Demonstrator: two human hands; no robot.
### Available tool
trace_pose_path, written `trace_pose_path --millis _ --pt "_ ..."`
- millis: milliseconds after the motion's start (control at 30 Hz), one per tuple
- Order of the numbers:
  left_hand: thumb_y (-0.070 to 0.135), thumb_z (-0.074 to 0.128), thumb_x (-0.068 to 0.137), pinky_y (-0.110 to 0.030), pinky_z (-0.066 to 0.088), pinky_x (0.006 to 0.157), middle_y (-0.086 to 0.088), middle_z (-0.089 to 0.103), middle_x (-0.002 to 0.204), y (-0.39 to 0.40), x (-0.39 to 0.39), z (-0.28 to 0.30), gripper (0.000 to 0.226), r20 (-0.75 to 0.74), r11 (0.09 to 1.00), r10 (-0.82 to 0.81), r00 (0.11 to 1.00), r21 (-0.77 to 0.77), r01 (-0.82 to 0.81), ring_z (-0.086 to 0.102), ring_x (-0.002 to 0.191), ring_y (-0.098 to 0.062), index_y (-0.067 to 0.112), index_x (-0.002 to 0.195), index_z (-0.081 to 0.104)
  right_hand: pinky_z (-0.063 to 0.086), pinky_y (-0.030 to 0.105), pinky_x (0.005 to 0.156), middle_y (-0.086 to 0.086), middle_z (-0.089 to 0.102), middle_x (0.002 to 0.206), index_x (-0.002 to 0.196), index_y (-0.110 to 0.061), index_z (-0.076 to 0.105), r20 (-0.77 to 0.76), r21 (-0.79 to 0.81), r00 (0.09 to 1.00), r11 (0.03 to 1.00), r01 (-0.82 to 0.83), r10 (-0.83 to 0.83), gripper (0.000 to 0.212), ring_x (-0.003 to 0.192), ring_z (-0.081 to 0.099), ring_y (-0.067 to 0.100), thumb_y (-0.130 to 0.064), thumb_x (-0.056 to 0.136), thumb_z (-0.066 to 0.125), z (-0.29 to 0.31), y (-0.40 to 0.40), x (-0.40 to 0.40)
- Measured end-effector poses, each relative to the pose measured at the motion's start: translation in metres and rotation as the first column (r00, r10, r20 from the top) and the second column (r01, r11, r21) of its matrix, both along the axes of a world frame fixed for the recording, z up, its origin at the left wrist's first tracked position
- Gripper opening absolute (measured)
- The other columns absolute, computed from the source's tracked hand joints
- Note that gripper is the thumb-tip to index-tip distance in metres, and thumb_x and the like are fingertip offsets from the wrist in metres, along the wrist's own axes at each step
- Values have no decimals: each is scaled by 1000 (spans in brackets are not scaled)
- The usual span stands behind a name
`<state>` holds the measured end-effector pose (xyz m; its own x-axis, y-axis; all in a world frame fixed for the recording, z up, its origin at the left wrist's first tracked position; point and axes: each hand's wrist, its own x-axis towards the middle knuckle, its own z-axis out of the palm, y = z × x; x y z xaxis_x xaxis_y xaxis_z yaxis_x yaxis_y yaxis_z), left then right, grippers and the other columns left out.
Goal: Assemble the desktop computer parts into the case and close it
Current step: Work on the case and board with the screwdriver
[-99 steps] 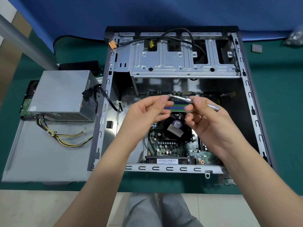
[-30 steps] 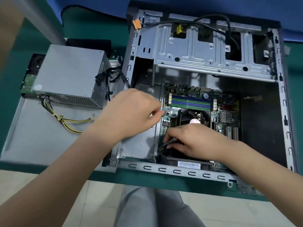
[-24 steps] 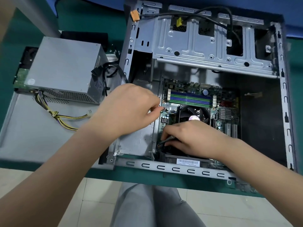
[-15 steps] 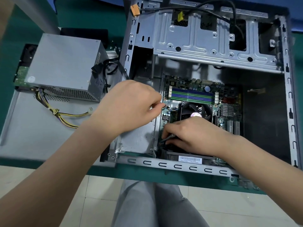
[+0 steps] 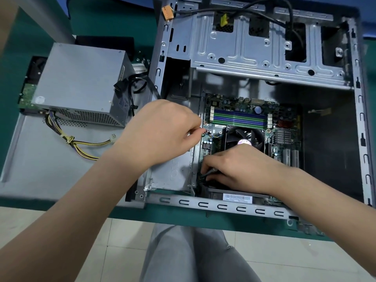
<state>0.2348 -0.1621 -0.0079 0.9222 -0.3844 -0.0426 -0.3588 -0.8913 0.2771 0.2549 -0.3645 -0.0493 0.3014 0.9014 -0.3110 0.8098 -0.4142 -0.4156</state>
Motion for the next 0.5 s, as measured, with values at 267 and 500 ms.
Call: trace_pose_path --millis 267,500 --pt "36 45 95 -31 39 61 5 40 61 0 0 -1 34 4 1000 17 1000 5 -17 45 62 -22 17 66 47 43 33 61 -7 68 101 114 -25 56 2 1 1000 1000 -6 6 22 83 63 20 -35 95 51 0 0 0" --pt "34 48 94 -29 33 59 6 41 60 0 0 0 34 13 1000 19 1000 15 -20 45 59 -22 17 64 47 47 33 64 -11 67 106 115 -29 54 9 -14 1000 1000 -18 19 21 87 63 17 -33 95 50 1 0 0"
